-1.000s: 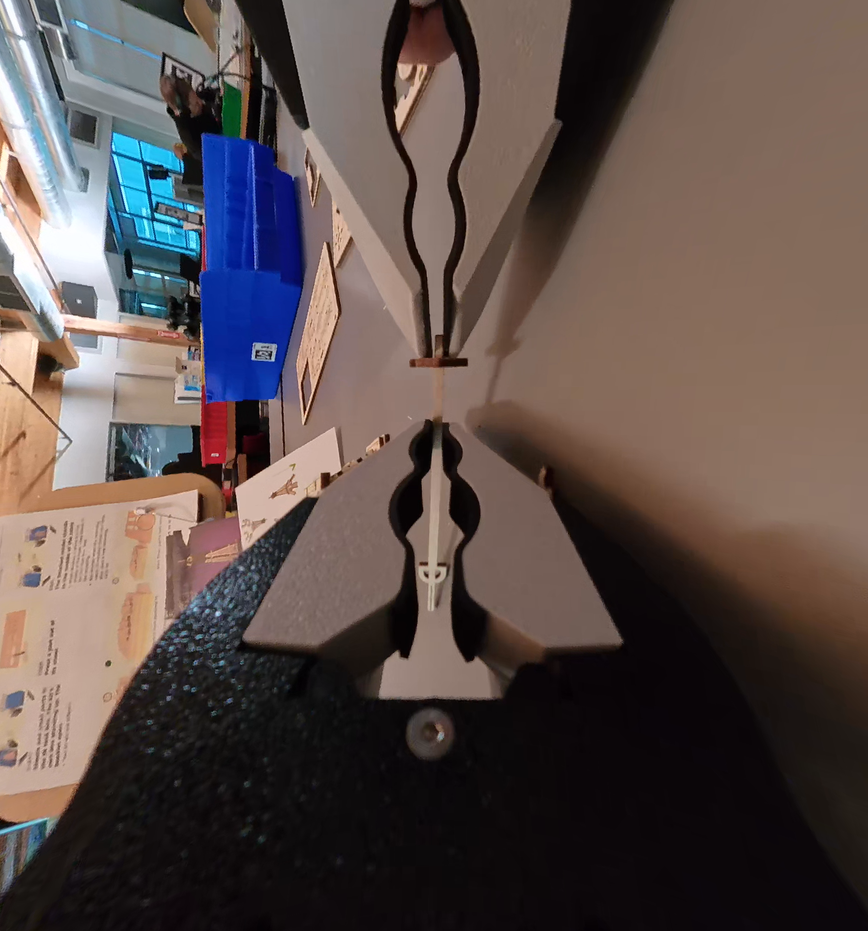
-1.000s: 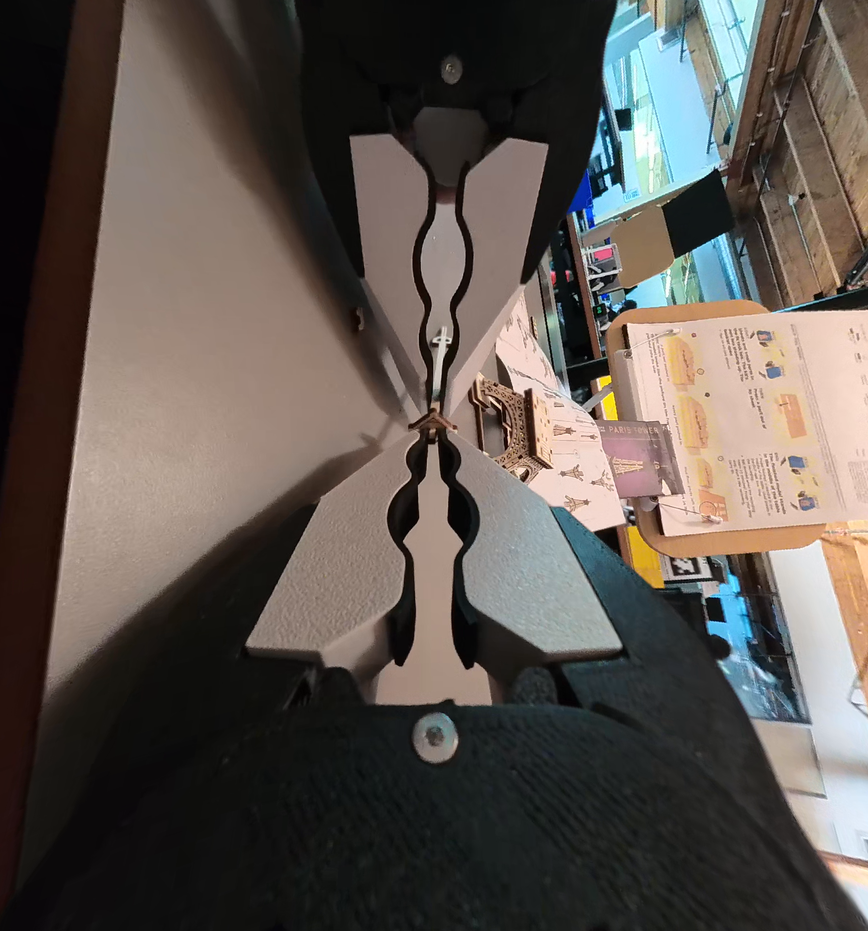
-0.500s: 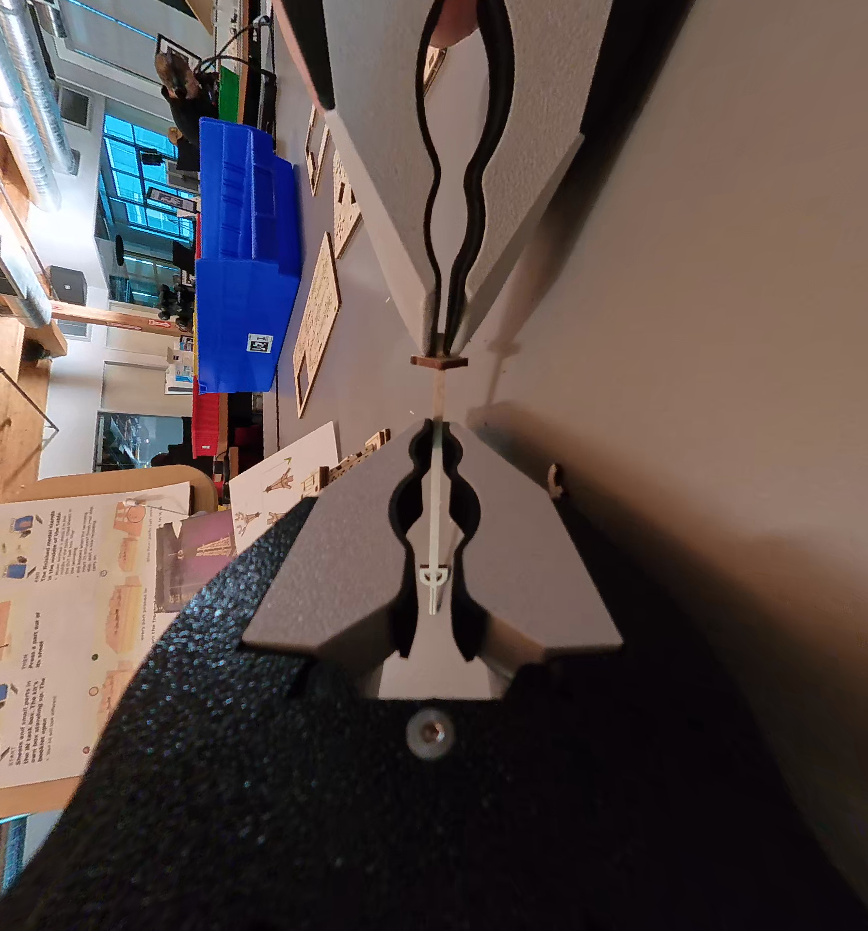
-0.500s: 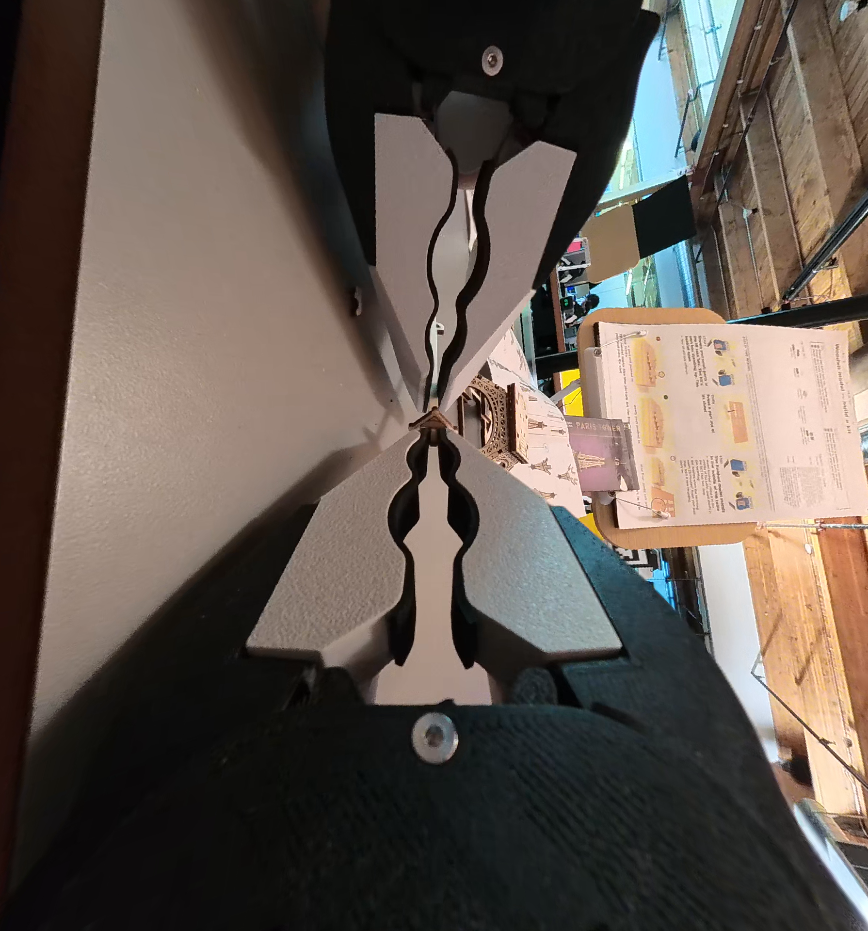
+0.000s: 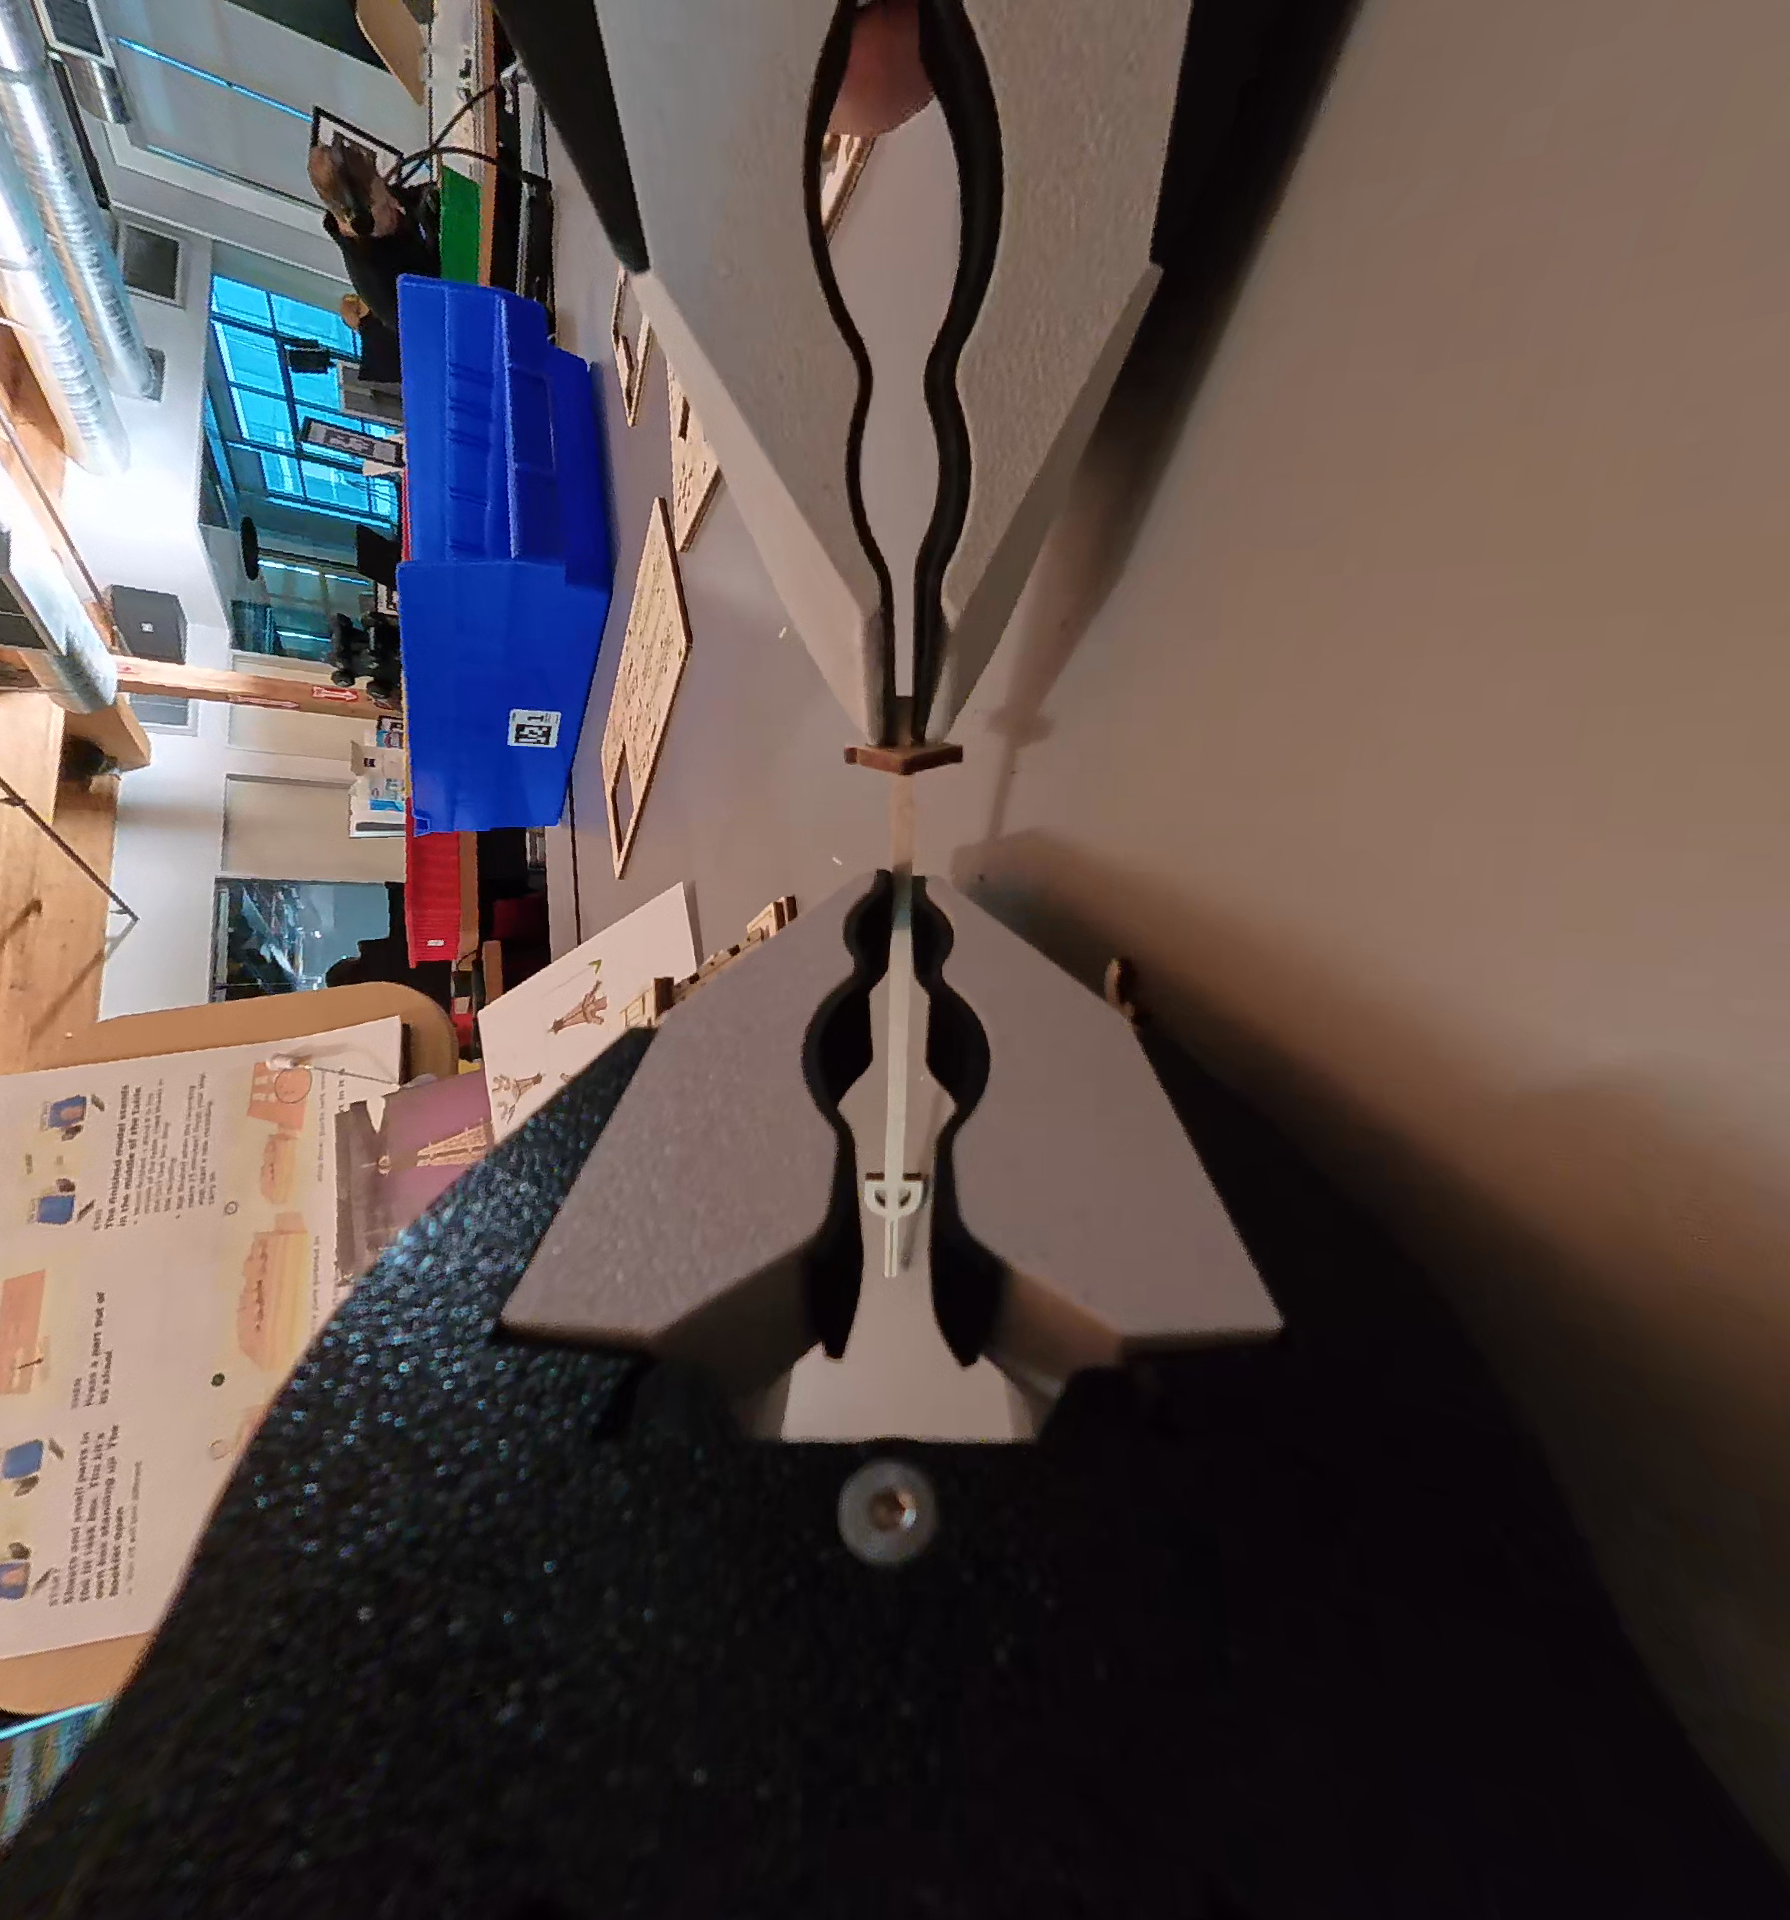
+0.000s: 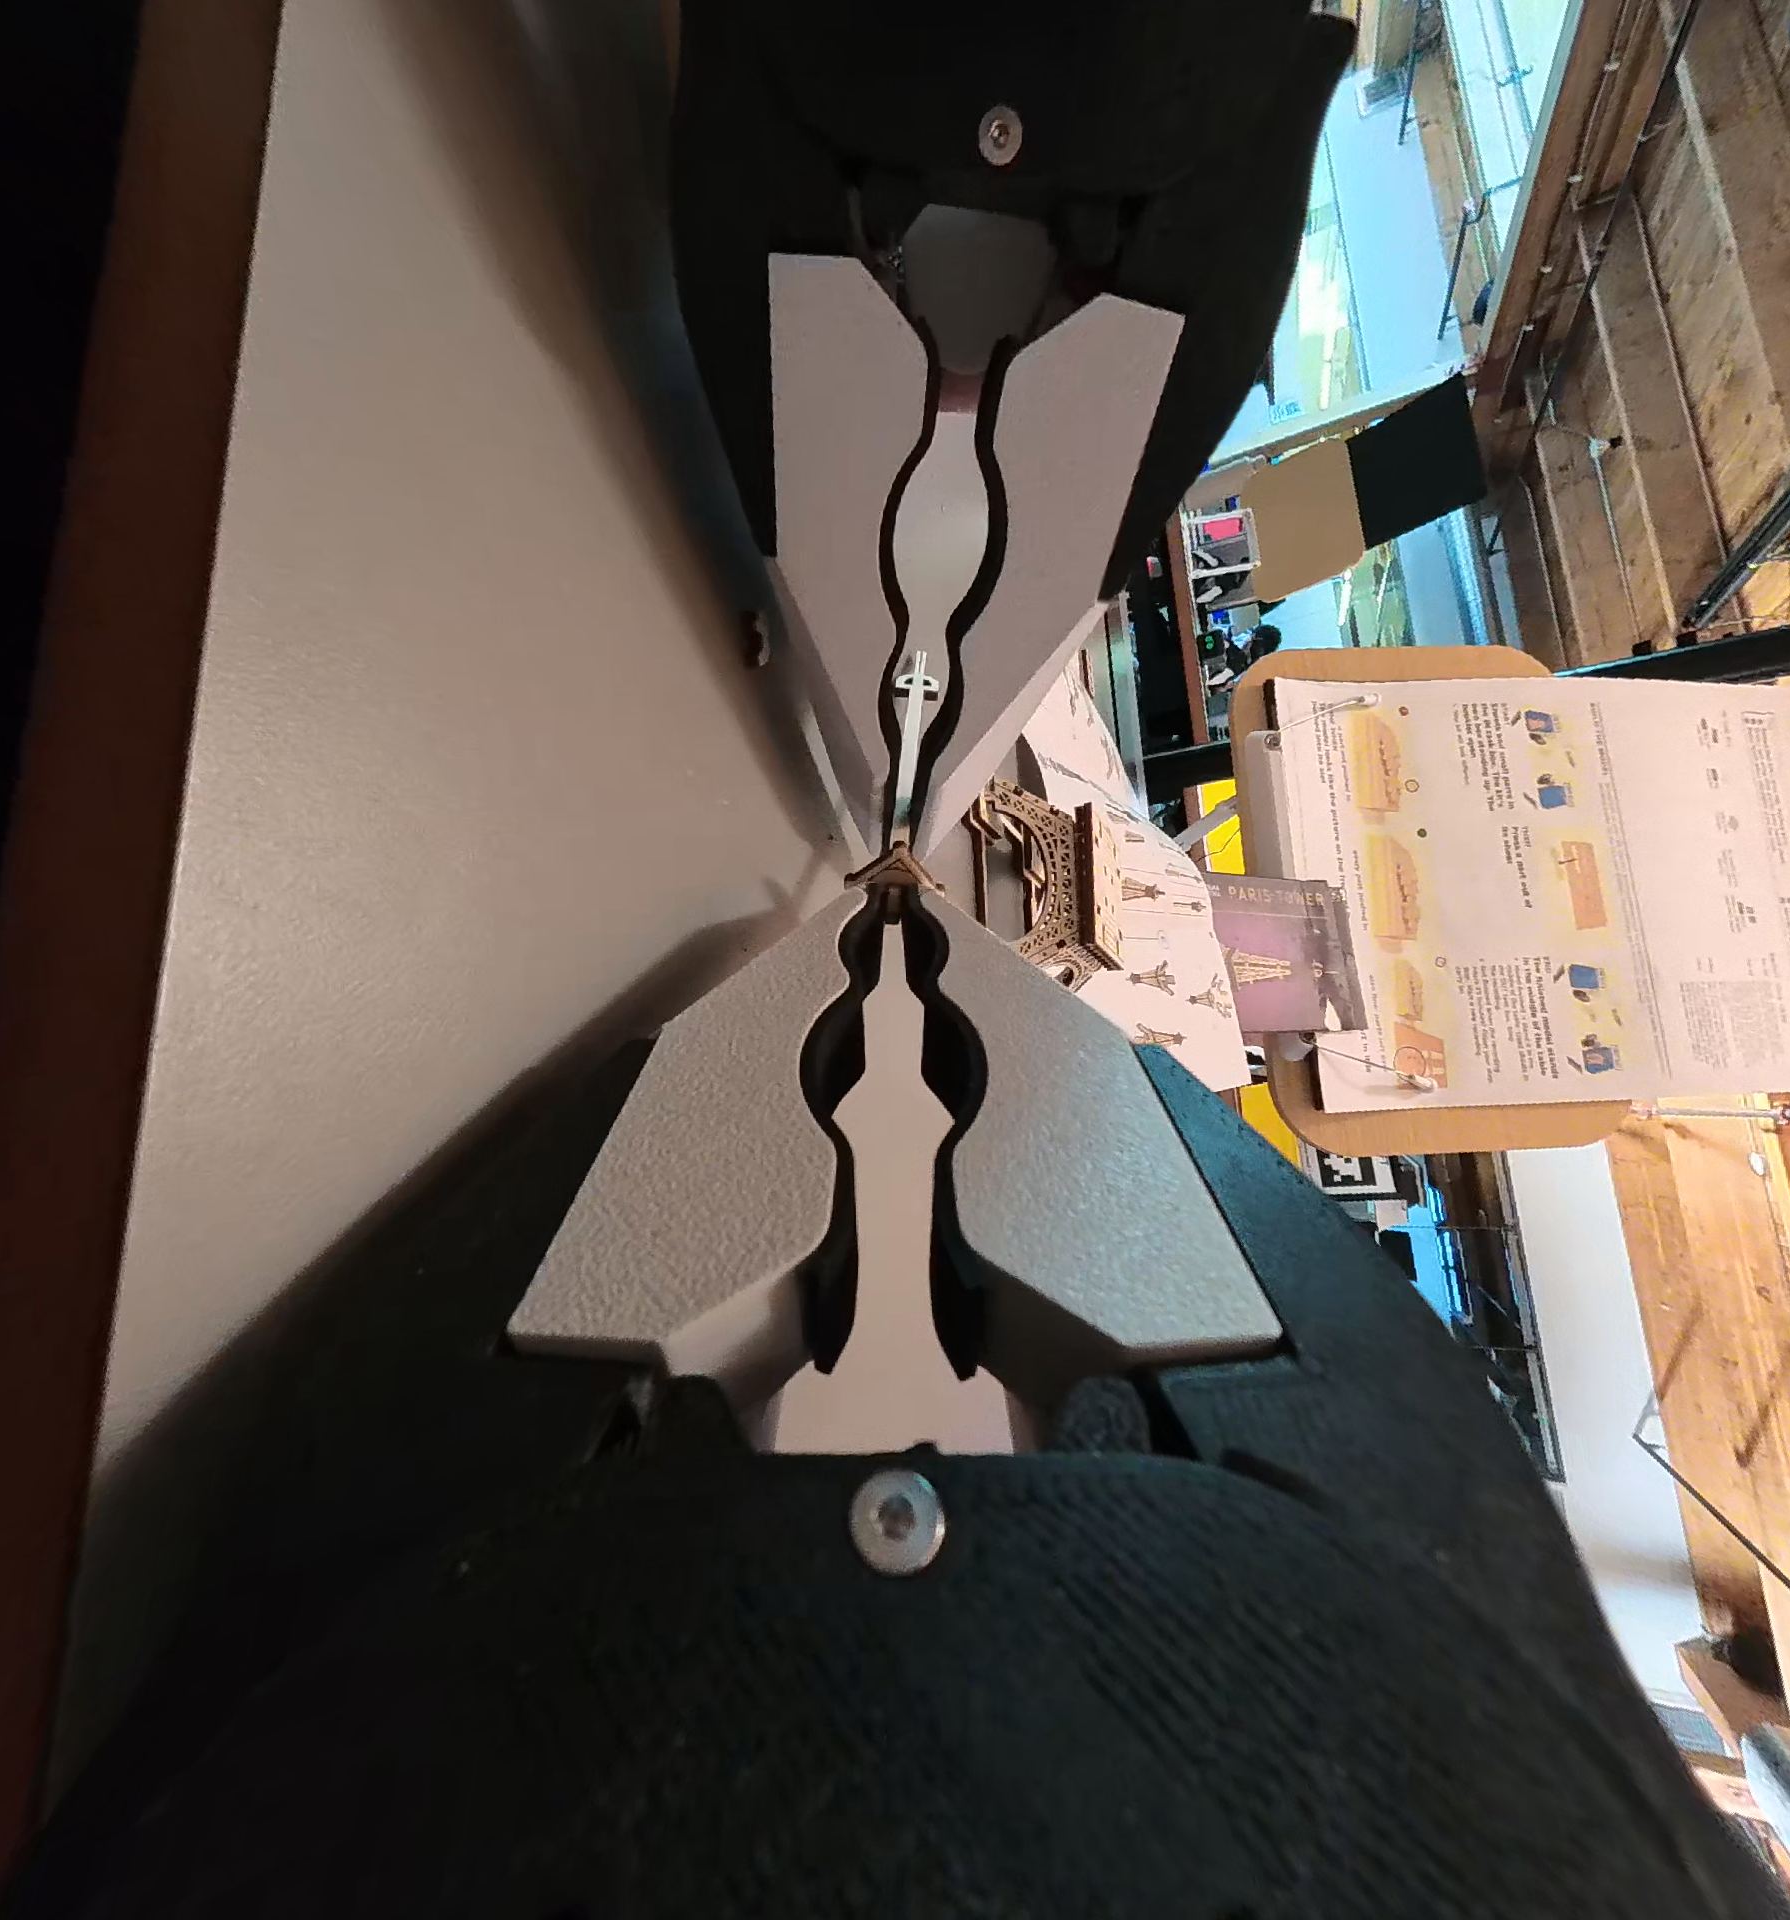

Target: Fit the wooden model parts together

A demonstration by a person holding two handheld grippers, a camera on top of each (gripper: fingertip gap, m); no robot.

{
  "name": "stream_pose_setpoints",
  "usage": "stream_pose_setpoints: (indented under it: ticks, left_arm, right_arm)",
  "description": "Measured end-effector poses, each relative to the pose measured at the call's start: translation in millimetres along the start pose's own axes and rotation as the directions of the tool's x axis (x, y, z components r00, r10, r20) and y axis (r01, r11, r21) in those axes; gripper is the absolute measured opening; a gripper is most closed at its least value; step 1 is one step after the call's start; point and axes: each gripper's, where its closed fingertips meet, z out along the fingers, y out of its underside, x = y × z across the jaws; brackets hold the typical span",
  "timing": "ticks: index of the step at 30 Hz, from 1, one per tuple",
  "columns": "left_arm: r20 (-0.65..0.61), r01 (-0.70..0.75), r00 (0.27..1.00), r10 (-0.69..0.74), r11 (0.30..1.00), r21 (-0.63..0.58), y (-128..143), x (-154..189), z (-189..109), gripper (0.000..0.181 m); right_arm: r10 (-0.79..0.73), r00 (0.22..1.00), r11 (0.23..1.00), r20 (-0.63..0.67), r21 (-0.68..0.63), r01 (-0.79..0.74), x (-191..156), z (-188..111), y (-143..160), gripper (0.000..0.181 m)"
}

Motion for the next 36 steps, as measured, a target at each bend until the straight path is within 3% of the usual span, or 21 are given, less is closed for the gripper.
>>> stream_pose_setpoints:
  ticks: [22,36]
  left_arm:
    - [-0.025,0.097,0.995,-0.097,0.995,-0.002,-0.6,0.0,2.9,0.000]
    - [-0.004,0.012,1.000,-0.012,0.999,0.031,3.2,-1.0,5.0,0.001]
  right_arm:
    - [0.019,1.000,1.000,-0.003,-0.021,-0.019,-5.5,0.2,0.0,0.000]
    - [-0.016,1.000,0.998,0.002,-0.063,0.016,-9.4,3.0,3.3,0.001]
